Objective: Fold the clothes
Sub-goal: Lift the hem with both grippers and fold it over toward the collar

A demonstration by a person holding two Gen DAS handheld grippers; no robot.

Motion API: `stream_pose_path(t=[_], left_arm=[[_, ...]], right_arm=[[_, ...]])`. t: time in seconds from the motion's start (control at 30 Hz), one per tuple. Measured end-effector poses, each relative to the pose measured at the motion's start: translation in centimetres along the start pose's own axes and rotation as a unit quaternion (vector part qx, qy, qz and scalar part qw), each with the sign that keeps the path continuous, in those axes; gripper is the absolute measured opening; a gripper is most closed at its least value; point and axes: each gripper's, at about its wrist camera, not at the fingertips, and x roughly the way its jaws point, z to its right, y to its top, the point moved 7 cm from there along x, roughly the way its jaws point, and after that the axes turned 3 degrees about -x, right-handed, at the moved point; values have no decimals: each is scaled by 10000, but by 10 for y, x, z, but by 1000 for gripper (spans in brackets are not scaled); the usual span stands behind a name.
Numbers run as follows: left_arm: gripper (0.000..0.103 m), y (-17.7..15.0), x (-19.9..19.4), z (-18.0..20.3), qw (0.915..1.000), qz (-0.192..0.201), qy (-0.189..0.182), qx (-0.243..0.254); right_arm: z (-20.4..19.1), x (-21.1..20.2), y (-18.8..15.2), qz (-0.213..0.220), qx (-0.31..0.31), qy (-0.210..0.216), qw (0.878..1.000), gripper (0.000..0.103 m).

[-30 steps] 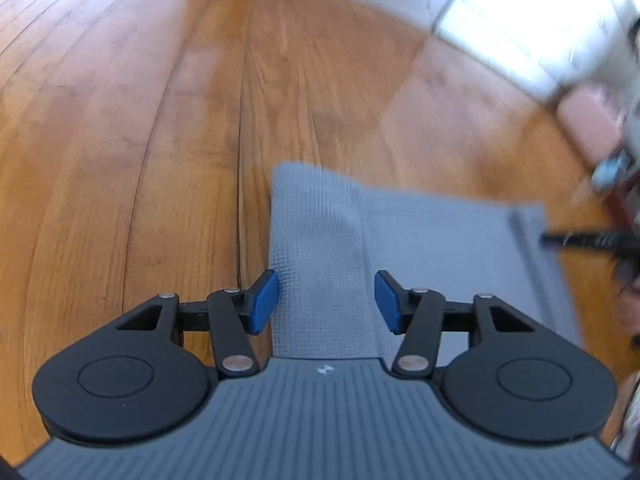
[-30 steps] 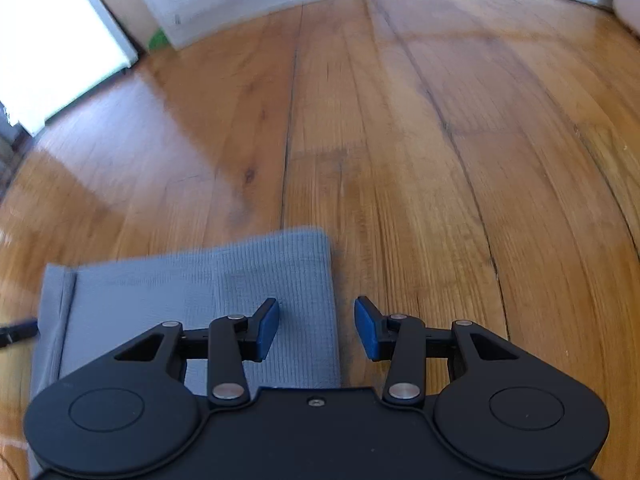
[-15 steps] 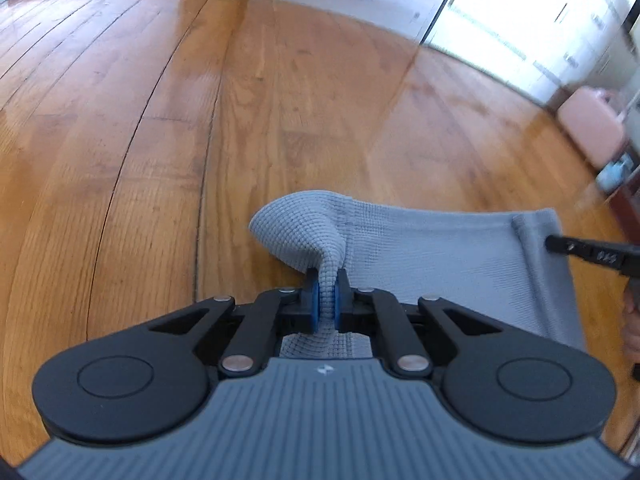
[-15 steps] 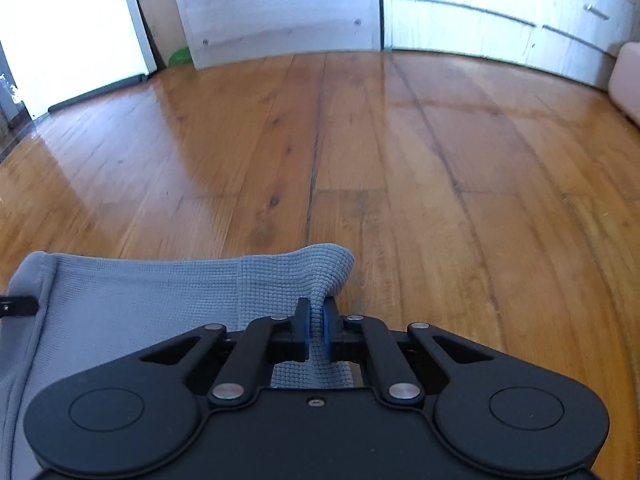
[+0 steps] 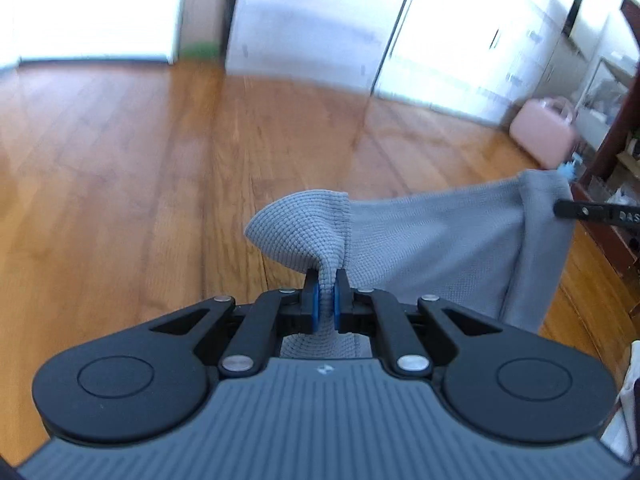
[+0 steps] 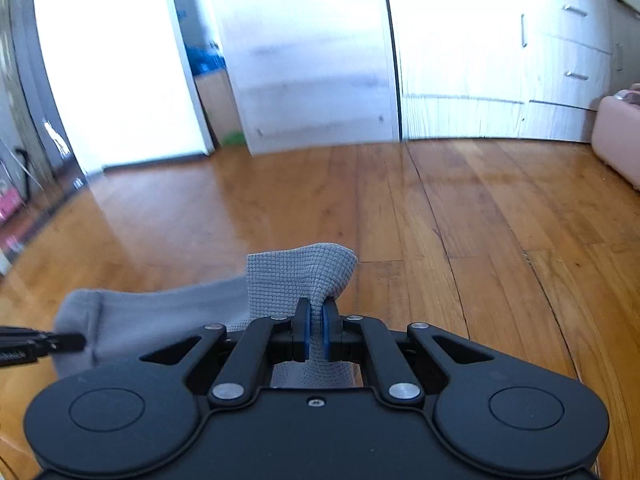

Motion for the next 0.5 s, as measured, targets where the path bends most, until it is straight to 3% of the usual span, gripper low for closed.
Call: stream_pose_path(t=[0.07,0.17,0.3,0.4,0.47,0.5], left_arm=[[6,-12,-42,7,9994,343,-22,46],[6,-40,-98,17,9983,483,-278,-155],[6,-113,-164,37,9989,180,-255,-356],[6,-192,-176,43,9950,-934,200,-301],[7,-241,-170,38,9842,-1683,234,-507],[8,-259,-166,32,9773,-1937,96,-850]], right_arm=[[-8,-39,-11,238,-102,54,9996,7],[-15,-96,-39,550,-53,72,9984,7],[-23,-177,-97,943,88,189,9953,7],[-31,-232,-168,987,24,204,9949,7],[-29,-250,-231,558,31,252,9981,9],[-26,-249,-253,313,11,261,9992,11]])
